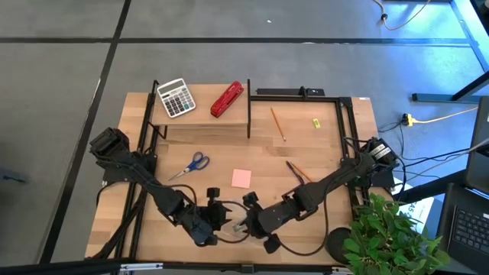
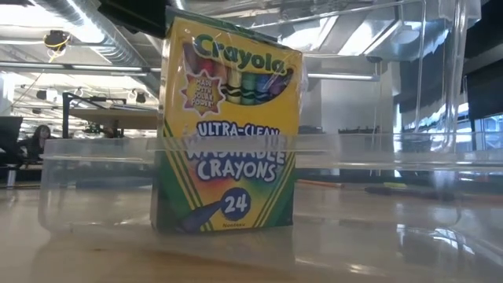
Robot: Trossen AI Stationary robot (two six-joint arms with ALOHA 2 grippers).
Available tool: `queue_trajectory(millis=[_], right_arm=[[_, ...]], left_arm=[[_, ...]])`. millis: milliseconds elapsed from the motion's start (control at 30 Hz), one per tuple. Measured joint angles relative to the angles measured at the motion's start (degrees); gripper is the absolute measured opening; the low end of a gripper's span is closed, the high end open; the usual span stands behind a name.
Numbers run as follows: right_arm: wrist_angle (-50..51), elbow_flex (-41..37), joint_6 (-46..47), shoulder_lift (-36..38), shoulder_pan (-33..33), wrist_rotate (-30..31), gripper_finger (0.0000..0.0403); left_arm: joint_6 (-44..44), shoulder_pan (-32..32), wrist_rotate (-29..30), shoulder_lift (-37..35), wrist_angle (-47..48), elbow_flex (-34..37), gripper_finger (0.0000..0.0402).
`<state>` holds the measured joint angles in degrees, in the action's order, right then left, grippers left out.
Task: Pack school essentials
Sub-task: Put the crayon box into the transparent supply box
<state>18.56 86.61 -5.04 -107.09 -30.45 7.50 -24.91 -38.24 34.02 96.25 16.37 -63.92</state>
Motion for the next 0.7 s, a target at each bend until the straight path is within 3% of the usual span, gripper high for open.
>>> queue_trajectory(millis=[400, 700], right_arm=[[-1.04, -0.01, -0.07, -4.23, -0.03, 0.3, 0.0101], [-0.57, -0.04, 1.83, -4.7, -0.03, 5.71, 0.0101]], left_arm=[[0.0, 1.27, -0.2, 0.02, 0.08, 0.0, 0.0124], [-0.04, 1.23, -0.31, 0.02, 0.12, 0.0, 0.0124]])
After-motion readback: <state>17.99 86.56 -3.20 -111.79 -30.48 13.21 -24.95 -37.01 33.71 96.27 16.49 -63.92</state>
